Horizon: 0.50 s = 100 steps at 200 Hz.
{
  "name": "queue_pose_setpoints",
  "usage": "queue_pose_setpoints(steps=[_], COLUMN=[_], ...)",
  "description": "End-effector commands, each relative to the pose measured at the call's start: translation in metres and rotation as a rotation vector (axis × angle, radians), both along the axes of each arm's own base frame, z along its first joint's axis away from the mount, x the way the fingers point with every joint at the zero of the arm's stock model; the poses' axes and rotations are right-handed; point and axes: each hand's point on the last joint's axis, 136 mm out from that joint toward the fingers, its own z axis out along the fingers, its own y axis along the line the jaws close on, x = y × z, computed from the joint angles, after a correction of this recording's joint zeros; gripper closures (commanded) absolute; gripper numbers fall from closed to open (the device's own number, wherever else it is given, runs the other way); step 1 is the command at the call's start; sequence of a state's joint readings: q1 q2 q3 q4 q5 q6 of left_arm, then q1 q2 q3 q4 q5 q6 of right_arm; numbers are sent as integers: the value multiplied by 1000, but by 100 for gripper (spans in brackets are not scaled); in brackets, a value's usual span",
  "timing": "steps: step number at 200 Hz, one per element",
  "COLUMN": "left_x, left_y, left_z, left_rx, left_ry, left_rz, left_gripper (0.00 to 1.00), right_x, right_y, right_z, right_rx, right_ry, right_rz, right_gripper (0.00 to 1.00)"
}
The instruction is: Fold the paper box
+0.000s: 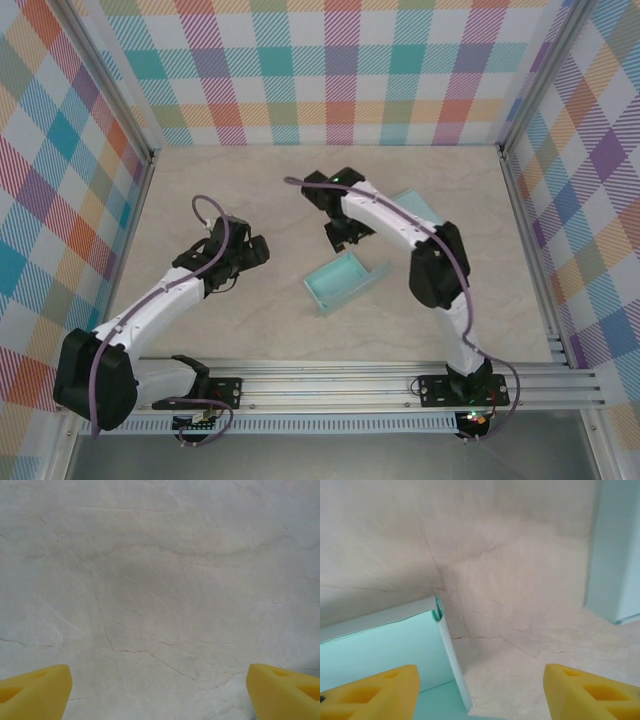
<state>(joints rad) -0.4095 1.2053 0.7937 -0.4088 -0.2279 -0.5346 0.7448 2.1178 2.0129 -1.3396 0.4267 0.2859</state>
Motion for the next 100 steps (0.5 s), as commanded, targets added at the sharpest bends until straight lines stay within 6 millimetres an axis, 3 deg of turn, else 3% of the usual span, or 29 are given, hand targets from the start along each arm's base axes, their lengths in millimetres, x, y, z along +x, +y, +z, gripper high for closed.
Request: queue_pose_setpoints(steps=[1, 22, 42, 71, 80, 100], left_x=[10, 14, 19, 28, 31, 38], left_y=[-8, -23, -36, -55, -61, -75], left_z=[-6, -19, -32, -47, -51, -61], left_rx=[-27, -63, -99, -114, -113, -104], left_ry=[14, 61, 99, 148, 162, 186], left_rz=[-32, -80, -116, -170, -188, -217], left_gripper=[9, 8, 7, 10, 11, 14], right_x=[-2, -20, -50, -100, -114, -139], right_y=[-6, -23, -42, -62, -67, -80], right_z=[79, 110, 118, 101, 92, 67], right_rx=[138, 239, 358, 554, 599, 667], right_ry=[-166, -260, -309, -309, -297, -262], right_rz=[-11, -64, -122, -164, -180, -238], right_gripper=[34, 33, 29, 17, 0, 0])
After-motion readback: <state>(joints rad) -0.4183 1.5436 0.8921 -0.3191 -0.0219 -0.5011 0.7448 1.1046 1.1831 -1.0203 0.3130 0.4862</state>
